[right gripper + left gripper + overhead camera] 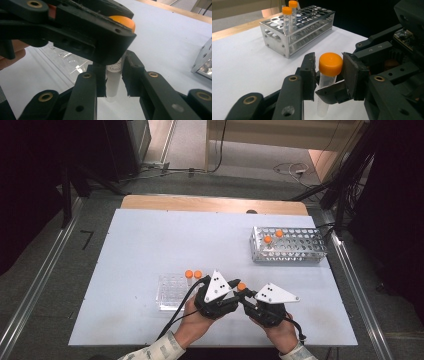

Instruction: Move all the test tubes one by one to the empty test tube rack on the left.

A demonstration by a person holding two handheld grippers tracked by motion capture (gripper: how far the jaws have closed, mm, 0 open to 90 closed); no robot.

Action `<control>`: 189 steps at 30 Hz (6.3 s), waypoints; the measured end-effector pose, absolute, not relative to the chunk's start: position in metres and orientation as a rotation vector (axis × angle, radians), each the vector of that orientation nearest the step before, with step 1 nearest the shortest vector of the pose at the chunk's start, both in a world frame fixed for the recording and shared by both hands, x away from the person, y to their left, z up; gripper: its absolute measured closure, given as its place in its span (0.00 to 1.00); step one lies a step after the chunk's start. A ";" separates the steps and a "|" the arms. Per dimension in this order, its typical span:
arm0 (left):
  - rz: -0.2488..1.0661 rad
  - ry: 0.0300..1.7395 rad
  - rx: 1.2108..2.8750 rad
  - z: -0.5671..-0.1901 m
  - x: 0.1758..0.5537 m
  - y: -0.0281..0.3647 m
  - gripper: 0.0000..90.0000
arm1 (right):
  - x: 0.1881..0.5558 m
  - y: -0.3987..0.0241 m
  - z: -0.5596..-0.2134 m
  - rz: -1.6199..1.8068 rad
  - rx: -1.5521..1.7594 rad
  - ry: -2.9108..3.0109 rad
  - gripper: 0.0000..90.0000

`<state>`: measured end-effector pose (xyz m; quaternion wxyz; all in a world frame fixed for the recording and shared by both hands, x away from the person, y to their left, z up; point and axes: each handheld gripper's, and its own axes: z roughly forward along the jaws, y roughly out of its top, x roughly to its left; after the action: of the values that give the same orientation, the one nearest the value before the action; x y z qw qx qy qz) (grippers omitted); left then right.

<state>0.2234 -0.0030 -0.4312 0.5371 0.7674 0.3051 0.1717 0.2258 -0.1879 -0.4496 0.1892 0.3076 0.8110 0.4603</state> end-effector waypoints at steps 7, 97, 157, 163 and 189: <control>0.410 0.727 1.828 -0.432 0.224 -0.005 0.76 | 0.226 -0.189 -0.450 1.296 0.876 2.279 0.80; 0.632 1.011 1.625 -0.394 0.213 0.142 0.78 | 0.227 -0.189 -0.456 1.308 0.892 2.375 0.22; 0.645 1.023 1.708 -0.424 0.222 0.126 0.76 | 0.228 -0.188 -0.459 1.284 0.892 2.395 0.23; 0.633 1.025 1.703 -0.425 0.222 0.127 0.73 | 0.228 -0.188 -0.459 1.284 0.893 2.396 0.23; 0.603 1.046 1.661 -0.419 0.212 0.127 0.22 | 0.238 -0.202 -0.455 1.286 0.967 2.304 0.23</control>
<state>0.2117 0.1270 -0.4188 0.5177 0.6920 0.4359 0.2512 0.2380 -0.2022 -0.4553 0.1647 0.3395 0.8086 0.4514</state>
